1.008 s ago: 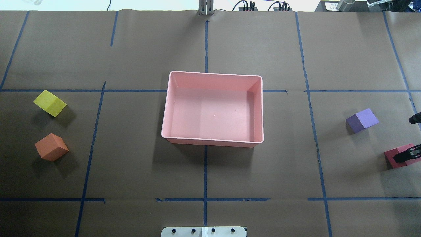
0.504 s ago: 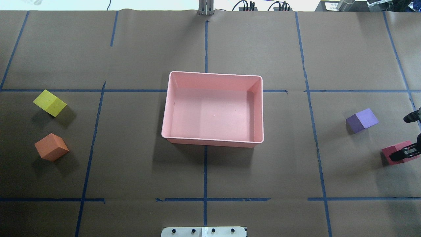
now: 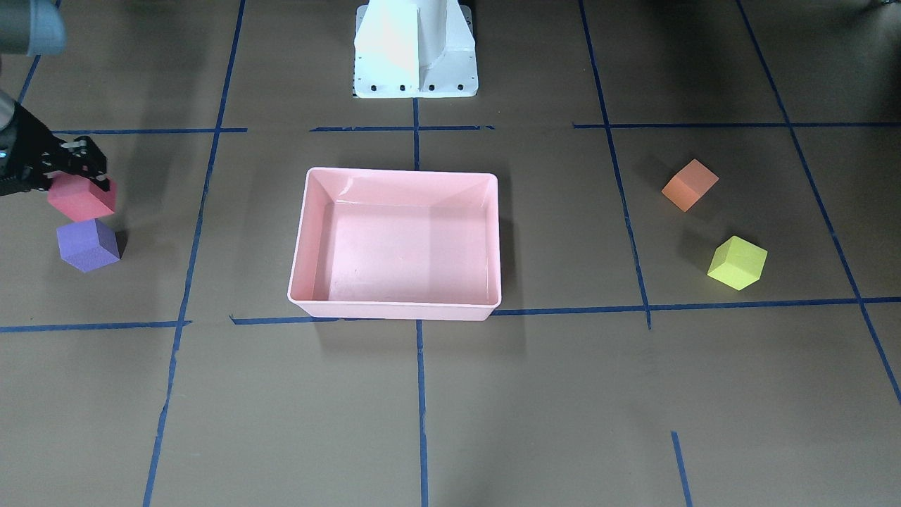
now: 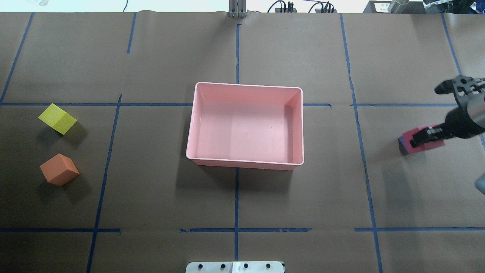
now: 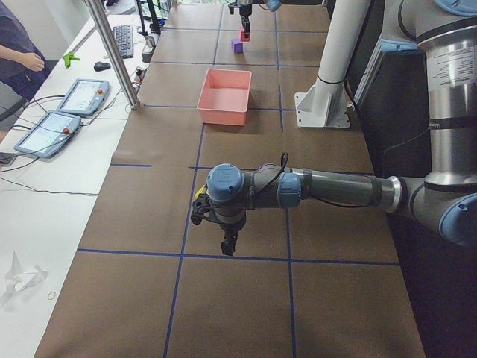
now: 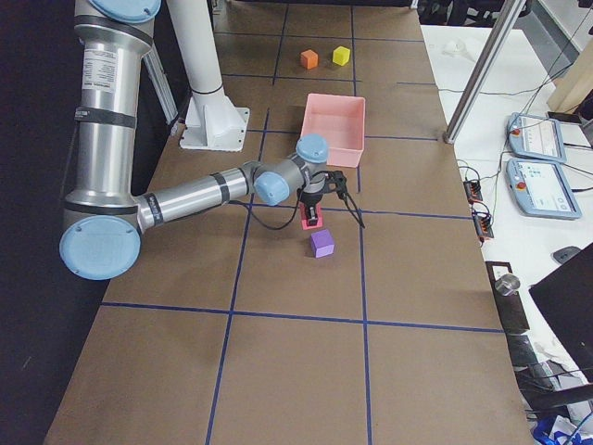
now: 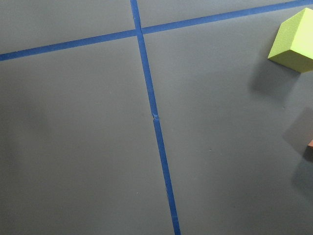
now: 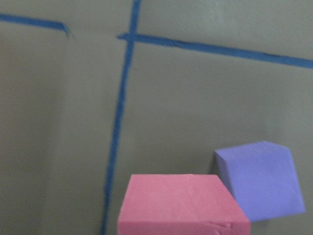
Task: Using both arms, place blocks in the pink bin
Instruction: 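Carry the red cube with the right gripper over the pink bin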
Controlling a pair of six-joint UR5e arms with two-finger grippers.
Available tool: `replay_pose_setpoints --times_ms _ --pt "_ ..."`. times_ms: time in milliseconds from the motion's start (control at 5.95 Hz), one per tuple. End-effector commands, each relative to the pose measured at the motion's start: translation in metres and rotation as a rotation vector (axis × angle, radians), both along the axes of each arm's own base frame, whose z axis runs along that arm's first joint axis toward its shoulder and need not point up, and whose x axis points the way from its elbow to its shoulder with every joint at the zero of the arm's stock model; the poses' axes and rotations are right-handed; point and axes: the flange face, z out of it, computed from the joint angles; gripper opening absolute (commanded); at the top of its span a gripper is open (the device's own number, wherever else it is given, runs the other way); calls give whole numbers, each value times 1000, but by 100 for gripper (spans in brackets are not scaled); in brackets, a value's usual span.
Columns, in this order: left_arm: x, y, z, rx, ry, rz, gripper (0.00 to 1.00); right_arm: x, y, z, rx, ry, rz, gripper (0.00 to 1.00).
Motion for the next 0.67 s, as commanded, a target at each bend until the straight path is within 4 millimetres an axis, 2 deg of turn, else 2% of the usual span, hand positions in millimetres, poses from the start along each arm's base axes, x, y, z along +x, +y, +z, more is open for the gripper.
replay_pose_setpoints --times_ms 0,168,336,504 --pt "1 -1 -4 10 3 1 100 -86 -37 -165 -138 -25 79 65" --pt "1 -1 -6 15 6 1 100 -130 -41 -222 -177 -30 137 65" --pt "0 -1 -29 57 -1 1 100 -187 -45 -267 -231 -29 206 66" --pt "3 -5 -34 69 5 2 100 -228 -46 -297 -255 -19 257 74"
